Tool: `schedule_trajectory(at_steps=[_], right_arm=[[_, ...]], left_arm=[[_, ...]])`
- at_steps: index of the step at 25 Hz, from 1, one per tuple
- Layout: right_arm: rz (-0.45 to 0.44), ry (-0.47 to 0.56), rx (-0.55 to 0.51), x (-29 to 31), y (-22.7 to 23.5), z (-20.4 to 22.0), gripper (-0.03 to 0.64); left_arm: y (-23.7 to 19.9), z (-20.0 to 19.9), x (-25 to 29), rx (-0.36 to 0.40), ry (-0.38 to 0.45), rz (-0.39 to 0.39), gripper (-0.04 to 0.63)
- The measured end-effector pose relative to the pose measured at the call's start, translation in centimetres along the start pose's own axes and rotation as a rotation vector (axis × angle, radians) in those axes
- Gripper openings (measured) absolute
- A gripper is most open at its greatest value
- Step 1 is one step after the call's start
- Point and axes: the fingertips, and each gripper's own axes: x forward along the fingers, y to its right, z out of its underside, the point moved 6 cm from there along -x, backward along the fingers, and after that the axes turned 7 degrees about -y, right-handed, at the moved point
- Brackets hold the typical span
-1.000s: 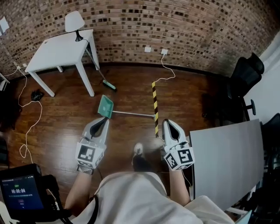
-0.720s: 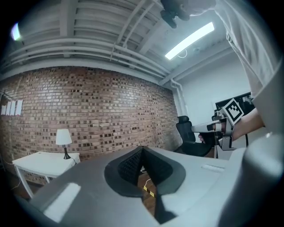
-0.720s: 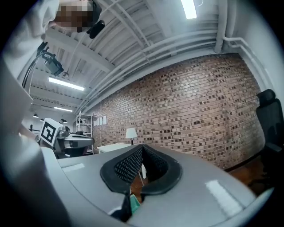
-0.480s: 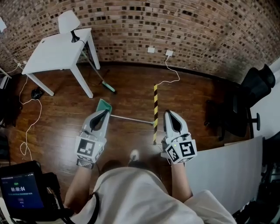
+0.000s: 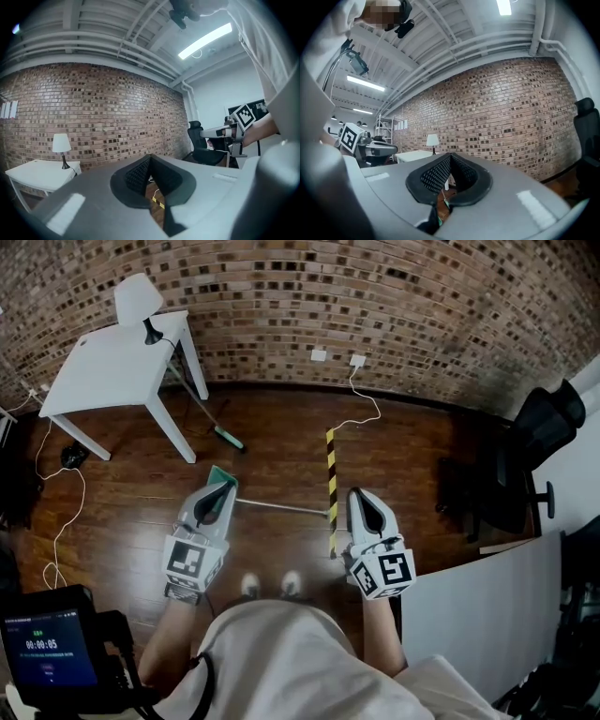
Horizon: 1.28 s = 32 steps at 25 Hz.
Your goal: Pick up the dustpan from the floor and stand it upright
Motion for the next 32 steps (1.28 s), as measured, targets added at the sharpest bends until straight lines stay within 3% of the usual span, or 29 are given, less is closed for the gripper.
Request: schedule_trajectory(at_steps=[8, 15, 21, 26, 32], right_arm=[[0.056, -0.025, 0.004, 1.8, 0.1, 1.1, 0.014], [0.173, -0.075, 0.025, 4.1, 2.0, 6.4, 0.026], [0.249, -0.143, 0.071, 6.4, 6.5, 12.0, 0.035], [0.256, -0.208, 0.092, 8.7, 11.6, 16.8, 0.047], [0.256, -0.371, 0.051, 12.4, 18.0, 27.5, 0.080]], left_arm=[[-2.8, 1.4, 1.5, 0.004, -0.017, 0.047, 0.000], [-6.1, 4.7, 4.6, 0.002, -0.065, 0.105, 0.000], [-4.4, 8.1, 10.7, 0.002, -0.128, 0.174, 0.000], [-1.2, 10.7, 17.9, 0.030, -0.164, 0.243, 0.000], [1.0, 16.3, 26.9, 0.028, -0.234, 0.278, 0.000]])
